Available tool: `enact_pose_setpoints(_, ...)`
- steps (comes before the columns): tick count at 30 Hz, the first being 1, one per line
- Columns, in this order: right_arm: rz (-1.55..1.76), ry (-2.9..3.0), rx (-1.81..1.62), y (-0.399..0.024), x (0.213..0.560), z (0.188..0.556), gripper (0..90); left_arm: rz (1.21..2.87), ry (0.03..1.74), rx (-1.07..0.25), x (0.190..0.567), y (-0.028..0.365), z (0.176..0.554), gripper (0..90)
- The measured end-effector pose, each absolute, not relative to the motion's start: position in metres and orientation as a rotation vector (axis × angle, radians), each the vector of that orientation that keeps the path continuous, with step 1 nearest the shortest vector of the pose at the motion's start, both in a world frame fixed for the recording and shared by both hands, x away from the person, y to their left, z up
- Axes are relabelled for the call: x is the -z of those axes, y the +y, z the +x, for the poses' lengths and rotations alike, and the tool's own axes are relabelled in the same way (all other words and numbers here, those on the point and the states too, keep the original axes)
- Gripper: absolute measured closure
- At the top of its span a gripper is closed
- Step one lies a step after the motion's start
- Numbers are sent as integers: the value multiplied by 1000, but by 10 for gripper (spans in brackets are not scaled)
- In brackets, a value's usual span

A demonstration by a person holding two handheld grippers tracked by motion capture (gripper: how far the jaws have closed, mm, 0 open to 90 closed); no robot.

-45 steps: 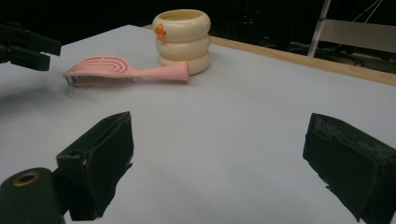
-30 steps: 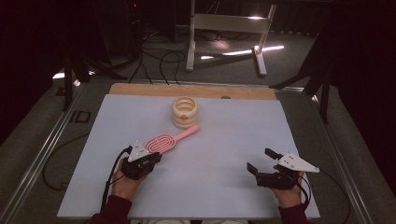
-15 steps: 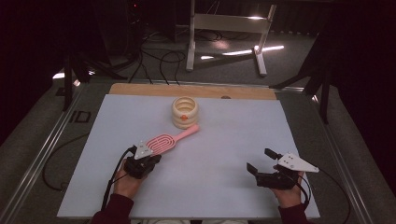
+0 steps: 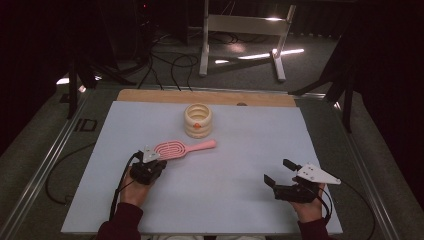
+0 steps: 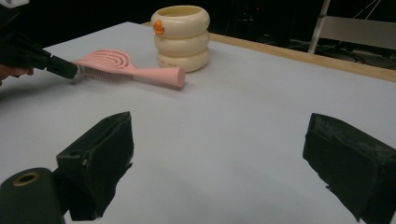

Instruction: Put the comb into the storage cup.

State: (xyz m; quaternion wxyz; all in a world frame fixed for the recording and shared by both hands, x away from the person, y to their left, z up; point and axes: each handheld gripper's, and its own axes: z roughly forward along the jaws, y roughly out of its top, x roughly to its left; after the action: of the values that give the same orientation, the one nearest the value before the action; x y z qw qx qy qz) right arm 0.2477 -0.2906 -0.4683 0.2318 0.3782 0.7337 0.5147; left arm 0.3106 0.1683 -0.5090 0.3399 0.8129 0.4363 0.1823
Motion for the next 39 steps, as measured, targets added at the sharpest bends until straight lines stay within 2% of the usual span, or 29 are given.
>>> enact_pose_setpoints(9, 1047, 2014, -1415, -291, 469, 248, 89, 2097, 1201, -484, 508, 170, 326, 900)
enact_pose_setpoints(11, 1049, 2014, -1415, -292, 469, 248, 89, 2075, 1260, -480, 505, 169, 344, 900)
enact_pose_setpoints(22, 1050, 2009, -1415, -294, 468, 248, 89, 2057, 1349, -455, 502, 167, 381, 900)
enact_pose_setpoints(39, 1057, 1999, -1420, -298, 468, 249, 89, 2019, 1463, -424, 506, 166, 420, 900)
